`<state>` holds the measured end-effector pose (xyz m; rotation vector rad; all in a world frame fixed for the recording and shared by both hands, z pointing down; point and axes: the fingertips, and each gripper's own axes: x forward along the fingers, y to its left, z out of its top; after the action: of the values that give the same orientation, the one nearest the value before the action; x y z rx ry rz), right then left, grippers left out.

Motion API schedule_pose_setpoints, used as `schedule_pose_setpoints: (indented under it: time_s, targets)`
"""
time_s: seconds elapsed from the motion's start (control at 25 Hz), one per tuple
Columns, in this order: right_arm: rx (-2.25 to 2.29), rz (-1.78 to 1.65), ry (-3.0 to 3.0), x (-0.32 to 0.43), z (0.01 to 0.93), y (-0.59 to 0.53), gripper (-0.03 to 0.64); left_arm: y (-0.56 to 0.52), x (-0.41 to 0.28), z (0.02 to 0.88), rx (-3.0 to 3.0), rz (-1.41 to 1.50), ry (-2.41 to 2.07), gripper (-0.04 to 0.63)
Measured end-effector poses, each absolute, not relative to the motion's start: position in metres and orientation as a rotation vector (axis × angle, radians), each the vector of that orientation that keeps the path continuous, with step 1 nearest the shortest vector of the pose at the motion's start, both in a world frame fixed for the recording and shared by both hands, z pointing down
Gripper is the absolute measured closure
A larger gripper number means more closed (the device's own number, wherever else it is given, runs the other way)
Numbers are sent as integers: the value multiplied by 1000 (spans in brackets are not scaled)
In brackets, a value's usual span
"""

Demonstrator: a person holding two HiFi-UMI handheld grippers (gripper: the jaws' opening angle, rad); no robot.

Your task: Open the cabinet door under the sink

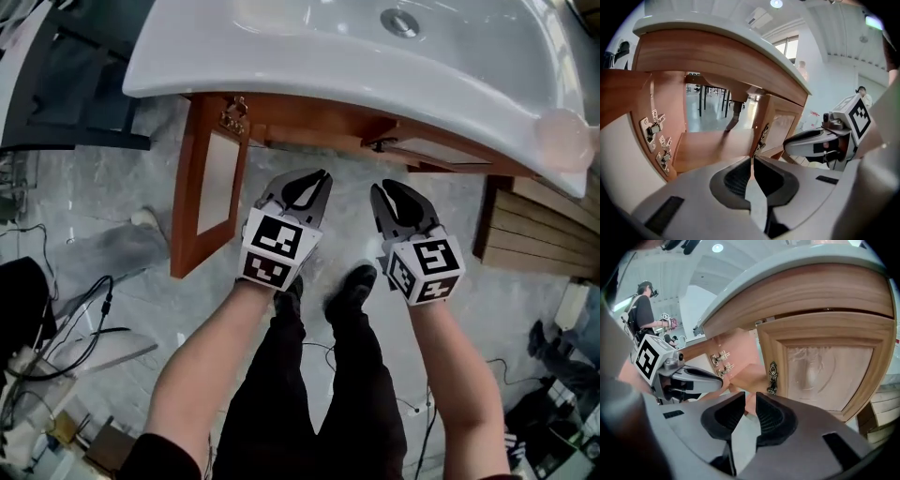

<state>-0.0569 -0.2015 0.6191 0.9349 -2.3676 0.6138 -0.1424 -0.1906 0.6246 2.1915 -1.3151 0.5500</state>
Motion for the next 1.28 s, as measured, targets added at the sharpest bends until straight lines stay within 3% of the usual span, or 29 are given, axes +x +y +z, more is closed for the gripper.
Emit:
schedule_pose_setpoints:
  time_s: [0.4,1.28]
  targets:
    - [1142,677,-2338,-49,647,-247,476,-216,-141,633,2239,590,-1326,562]
    - [1233,684,-2272,-52,663,-270,511,-215,-141,626,2287,574,-1344,561]
